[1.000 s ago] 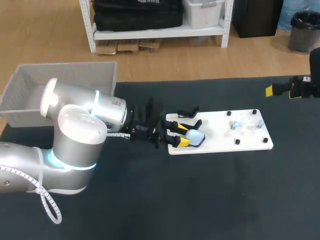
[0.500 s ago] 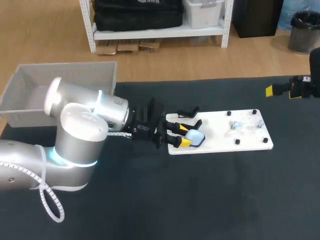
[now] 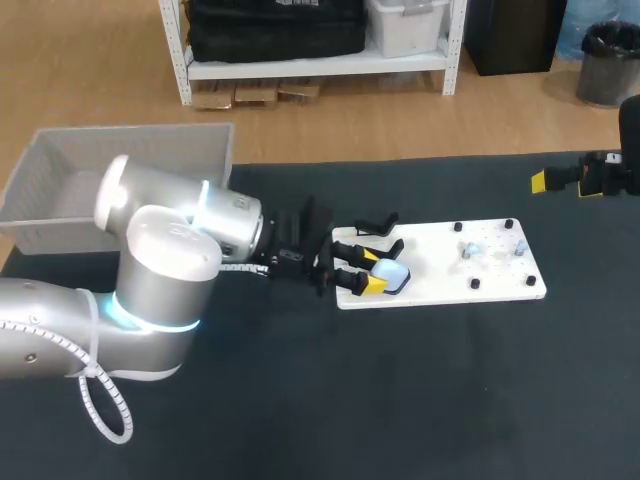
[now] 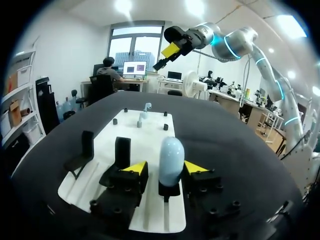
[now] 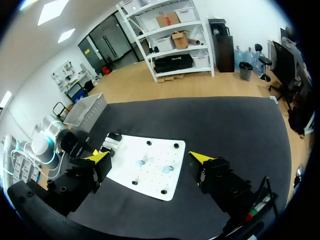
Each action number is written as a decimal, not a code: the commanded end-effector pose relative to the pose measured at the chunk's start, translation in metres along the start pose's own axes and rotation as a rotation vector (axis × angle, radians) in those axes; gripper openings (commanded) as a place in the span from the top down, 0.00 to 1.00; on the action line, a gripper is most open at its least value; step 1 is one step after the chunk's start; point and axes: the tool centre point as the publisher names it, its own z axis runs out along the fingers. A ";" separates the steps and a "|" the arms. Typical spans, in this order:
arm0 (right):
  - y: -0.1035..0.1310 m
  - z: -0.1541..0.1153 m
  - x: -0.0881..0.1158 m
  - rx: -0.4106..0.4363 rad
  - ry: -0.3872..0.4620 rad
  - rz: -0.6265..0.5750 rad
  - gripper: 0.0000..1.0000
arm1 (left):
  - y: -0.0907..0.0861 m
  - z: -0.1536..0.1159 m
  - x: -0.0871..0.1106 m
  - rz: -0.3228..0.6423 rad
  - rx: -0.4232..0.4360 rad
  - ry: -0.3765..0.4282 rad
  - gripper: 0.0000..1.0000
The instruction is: Pick up each earbud case from the left stands, insert the matching earbuds, close the lid, and place the case in the box.
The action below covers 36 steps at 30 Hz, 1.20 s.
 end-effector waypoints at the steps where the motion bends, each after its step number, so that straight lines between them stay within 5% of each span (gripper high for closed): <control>1: 0.000 -0.001 0.000 0.000 0.001 -0.001 0.00 | 0.002 0.003 0.000 0.001 -0.001 -0.003 0.58; 6: 0.000 -0.001 0.000 0.000 0.001 -0.001 0.00 | 0.001 0.005 0.000 0.001 0.001 -0.004 0.60; 10: 0.000 -0.001 0.000 0.000 0.001 -0.001 0.00 | 0.000 0.006 0.000 0.003 0.001 -0.005 1.00; 22: 0.000 -0.001 0.000 0.000 0.001 -0.001 0.00 | -0.008 -0.002 -0.005 0.013 0.006 -0.042 1.00; 36: 0.000 -0.001 0.000 0.000 0.001 -0.001 0.00 | -0.041 -0.032 -0.078 0.161 0.036 -0.311 1.00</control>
